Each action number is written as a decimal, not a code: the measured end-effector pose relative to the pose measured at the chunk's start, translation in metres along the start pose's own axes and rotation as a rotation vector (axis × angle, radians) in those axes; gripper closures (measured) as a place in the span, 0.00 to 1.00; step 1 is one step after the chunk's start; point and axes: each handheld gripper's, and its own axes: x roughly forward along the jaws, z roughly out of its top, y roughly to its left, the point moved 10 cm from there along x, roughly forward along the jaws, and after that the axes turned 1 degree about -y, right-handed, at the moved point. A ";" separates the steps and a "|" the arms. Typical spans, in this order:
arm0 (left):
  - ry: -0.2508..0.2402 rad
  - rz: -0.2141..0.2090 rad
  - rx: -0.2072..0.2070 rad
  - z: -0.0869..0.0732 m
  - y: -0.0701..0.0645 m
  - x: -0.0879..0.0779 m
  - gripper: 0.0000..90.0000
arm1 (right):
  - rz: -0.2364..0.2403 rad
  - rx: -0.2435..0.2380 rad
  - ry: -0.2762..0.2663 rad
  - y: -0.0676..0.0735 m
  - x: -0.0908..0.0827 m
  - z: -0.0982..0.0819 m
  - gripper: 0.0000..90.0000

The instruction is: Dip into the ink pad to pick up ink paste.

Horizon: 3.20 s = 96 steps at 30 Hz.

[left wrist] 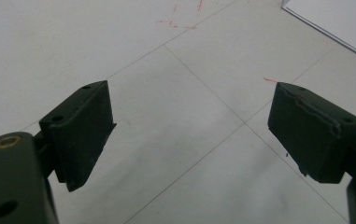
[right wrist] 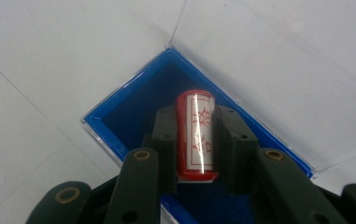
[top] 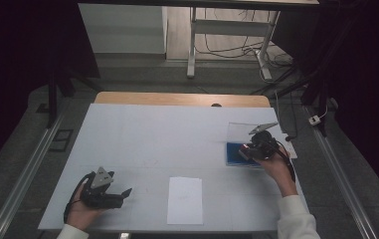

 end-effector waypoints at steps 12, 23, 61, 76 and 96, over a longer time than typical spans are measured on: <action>0.004 -0.006 0.002 0.000 -0.003 0.000 0.16 | 0.011 -0.001 0.000 0.000 0.002 -0.001 0.79; 0.001 -0.006 0.006 0.000 -0.004 0.000 0.16 | 0.002 -0.013 0.002 0.001 0.002 -0.001 0.79; -0.012 -0.016 -0.001 0.002 -0.004 -0.002 0.16 | 0.015 0.060 -0.203 -0.005 -0.050 0.024 0.78; -0.007 -0.020 0.002 0.001 -0.005 -0.001 0.16 | -0.026 0.023 -0.152 -0.006 -0.048 0.022 0.78; -0.001 -0.025 0.005 0.000 -0.005 0.001 0.16 | -0.040 0.031 -0.047 -0.014 -0.017 0.004 0.78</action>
